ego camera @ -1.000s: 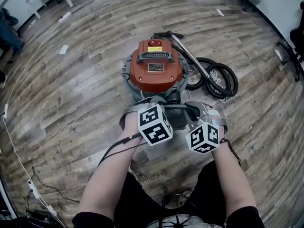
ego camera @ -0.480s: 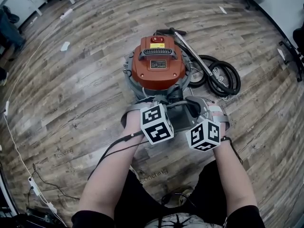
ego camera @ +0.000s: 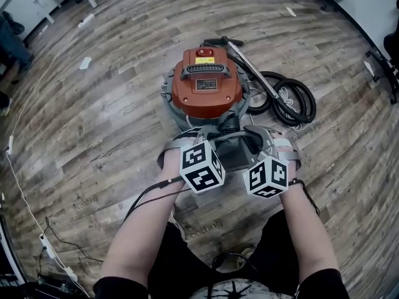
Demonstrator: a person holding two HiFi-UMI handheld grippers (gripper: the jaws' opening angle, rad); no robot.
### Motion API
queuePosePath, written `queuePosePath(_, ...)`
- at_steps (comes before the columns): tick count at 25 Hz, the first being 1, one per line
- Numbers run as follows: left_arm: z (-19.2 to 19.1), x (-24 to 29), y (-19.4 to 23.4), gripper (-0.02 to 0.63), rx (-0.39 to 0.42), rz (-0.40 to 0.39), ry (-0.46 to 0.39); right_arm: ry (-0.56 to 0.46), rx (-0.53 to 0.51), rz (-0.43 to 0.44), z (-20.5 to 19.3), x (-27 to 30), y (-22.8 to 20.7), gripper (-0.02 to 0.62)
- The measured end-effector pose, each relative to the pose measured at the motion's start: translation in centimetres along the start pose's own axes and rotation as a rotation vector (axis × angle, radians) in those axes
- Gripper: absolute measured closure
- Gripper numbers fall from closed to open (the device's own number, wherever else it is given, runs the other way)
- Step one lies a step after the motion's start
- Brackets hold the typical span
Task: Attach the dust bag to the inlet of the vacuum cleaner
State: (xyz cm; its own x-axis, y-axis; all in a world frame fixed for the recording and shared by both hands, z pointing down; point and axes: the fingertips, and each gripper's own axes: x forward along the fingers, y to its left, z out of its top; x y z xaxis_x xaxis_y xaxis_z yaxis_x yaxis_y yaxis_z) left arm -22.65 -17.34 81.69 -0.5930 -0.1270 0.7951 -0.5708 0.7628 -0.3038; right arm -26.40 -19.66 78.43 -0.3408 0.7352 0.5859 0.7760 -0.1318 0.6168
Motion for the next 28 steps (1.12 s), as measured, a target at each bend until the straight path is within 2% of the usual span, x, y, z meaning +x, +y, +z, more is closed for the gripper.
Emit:
queuePosePath(2,0.2,-0.2,0.0,0.529,-0.042,-0.003,-0.035,-0.008,0.023,0.001,-0.2,-0.1,-0.1,0.481)
queuePosePath(6,0.5,-1.0,0.1,0.431,-0.082,0.001,-0.089,-0.035,0.077,0.011,-0.4,-0.5,-0.1,0.398)
queuePosePath(10,0.9,-1.5,-0.2,0.419,-0.078,0.010,-0.116,-0.052,0.100,0.016,-0.3,-1.0,0.1,0.352)
queuePosePath(14,1.6,-2.4,0.0,0.419,-0.110,0.023,-0.161,-0.085,0.115,0.019,0.4,-1.9,0.3,0.342)
queuePosePath(16,2.0,-3.0,0.0,0.419,-0.135,0.024,-0.200,-0.128,0.154,0.023,1.2,-2.7,0.1,0.342)
queuePosePath(21,3.4,-5.3,-0.6,0.439,-0.259,0.027,-0.348,-0.219,0.246,0.014,2.9,-4.6,0.0,0.357)
queuePosePath(24,3.2,-7.2,0.0,0.512,-0.295,0.074,-0.403,-0.275,0.278,0.007,3.8,-5.3,0.1,0.407)
queuePosePath(28,3.0,-9.3,0.7,0.600,-0.344,0.115,-0.466,-0.402,0.254,-0.023,5.4,-6.8,-1.1,0.509)
